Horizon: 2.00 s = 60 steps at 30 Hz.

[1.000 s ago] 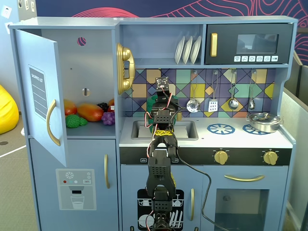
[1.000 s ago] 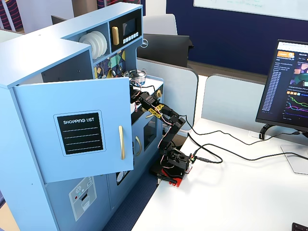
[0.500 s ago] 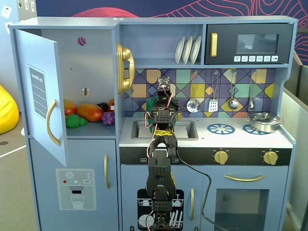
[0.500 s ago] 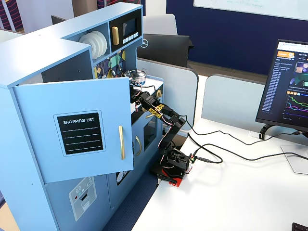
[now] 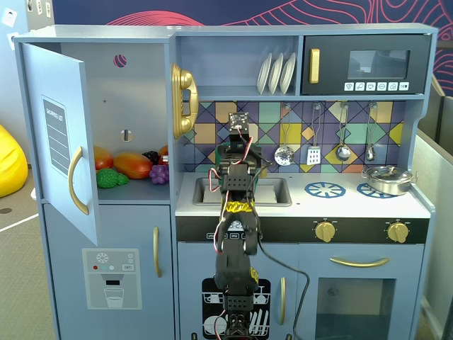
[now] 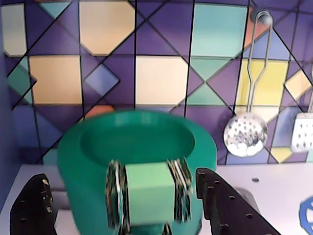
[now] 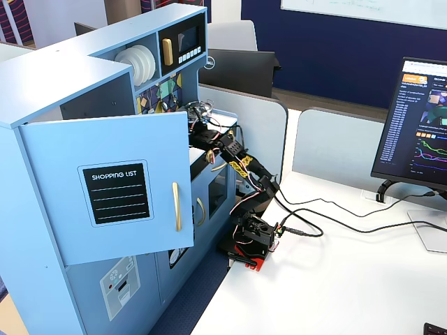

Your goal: Pick up the lid from the counter and put it on the green recipient

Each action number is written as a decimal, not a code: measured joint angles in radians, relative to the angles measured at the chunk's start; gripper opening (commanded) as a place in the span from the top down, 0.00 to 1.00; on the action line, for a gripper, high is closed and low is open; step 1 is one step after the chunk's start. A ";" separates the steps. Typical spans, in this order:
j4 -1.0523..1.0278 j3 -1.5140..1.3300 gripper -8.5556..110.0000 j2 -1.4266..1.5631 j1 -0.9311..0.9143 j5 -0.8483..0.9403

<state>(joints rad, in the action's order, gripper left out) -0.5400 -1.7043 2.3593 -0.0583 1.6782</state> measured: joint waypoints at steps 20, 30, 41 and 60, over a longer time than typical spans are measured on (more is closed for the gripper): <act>-0.558 -0.741 0.93 0.687 -0.063 0.049; -0.655 -1.163 0.93 0.775 -0.009 -0.049; -0.810 -1.289 0.90 0.818 0.078 -0.071; -0.822 -1.272 0.89 0.825 0.069 -0.144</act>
<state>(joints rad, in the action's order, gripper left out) -1.3622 -2.9759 3.1845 0.0107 1.5340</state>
